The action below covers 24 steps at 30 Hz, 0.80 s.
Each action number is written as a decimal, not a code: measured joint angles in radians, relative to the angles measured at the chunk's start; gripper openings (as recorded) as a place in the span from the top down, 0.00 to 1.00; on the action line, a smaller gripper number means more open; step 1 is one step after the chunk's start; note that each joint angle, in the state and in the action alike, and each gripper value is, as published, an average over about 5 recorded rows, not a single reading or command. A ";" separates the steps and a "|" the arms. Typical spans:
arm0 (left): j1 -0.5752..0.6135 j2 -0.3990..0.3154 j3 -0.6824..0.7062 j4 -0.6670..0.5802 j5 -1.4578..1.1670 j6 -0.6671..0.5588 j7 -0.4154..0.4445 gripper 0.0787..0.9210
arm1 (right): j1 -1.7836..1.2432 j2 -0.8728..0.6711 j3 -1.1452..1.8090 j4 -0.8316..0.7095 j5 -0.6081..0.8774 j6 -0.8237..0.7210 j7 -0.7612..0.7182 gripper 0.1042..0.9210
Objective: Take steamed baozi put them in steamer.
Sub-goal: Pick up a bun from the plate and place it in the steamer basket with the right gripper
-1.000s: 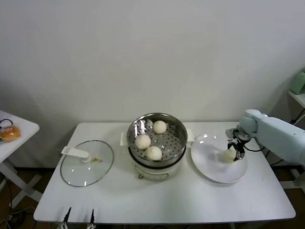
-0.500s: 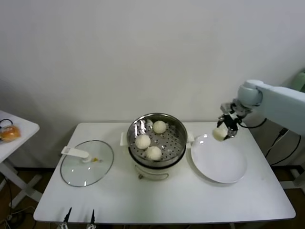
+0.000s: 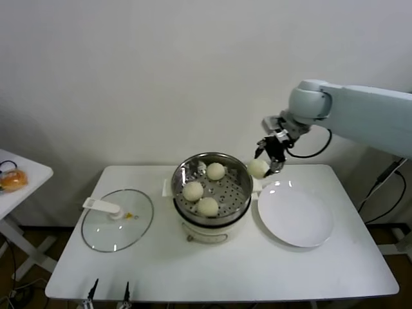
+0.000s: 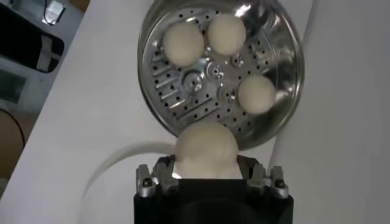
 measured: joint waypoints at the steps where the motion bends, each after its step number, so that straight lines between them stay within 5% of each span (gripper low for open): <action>1: 0.000 0.000 0.000 0.000 0.000 0.000 0.000 0.12 | -0.002 0.012 0.001 0.002 0.004 -0.009 0.006 0.28; 24: -0.014 -0.001 0.001 0.022 0.006 -0.003 0.001 0.12 | -0.243 0.166 0.057 -0.091 -0.117 -0.094 0.096 0.28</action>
